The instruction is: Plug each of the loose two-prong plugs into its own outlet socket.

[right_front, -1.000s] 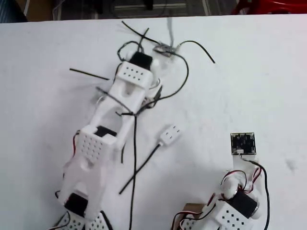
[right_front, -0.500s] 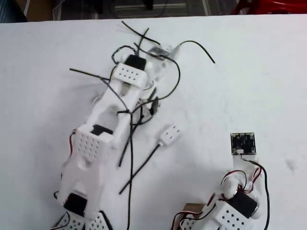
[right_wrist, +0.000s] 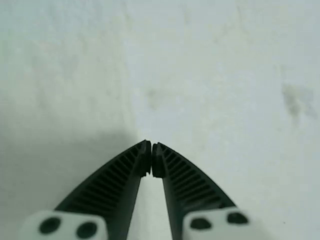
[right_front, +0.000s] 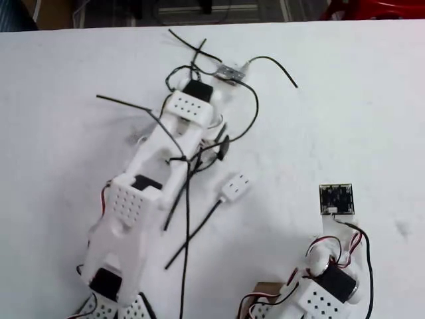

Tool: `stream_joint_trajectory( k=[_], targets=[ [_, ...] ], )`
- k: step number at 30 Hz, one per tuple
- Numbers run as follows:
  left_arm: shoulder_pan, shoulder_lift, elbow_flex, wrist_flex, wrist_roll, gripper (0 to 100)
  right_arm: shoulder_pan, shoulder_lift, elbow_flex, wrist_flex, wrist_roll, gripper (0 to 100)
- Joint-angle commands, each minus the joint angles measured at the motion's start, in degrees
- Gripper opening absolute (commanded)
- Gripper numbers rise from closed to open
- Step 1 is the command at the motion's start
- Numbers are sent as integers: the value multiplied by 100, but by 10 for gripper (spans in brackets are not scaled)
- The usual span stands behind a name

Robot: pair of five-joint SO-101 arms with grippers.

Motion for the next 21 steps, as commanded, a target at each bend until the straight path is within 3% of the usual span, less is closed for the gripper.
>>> stream_joint_trajectory(
  k=[1,9,15,21],
  targets=[
    [-31,-365,-229,114,79,245,-57,-48,-18,-101,0,19],
    [189,-681,-905,958,185,245,-57,-48,-18,-101,0,19],
    [374,-110,-923,633,237,245,-57,-48,-18,-101,0,19],
    [4,558,-1099,70,237,245,-57,-48,-18,-101,0,19]
  ],
)
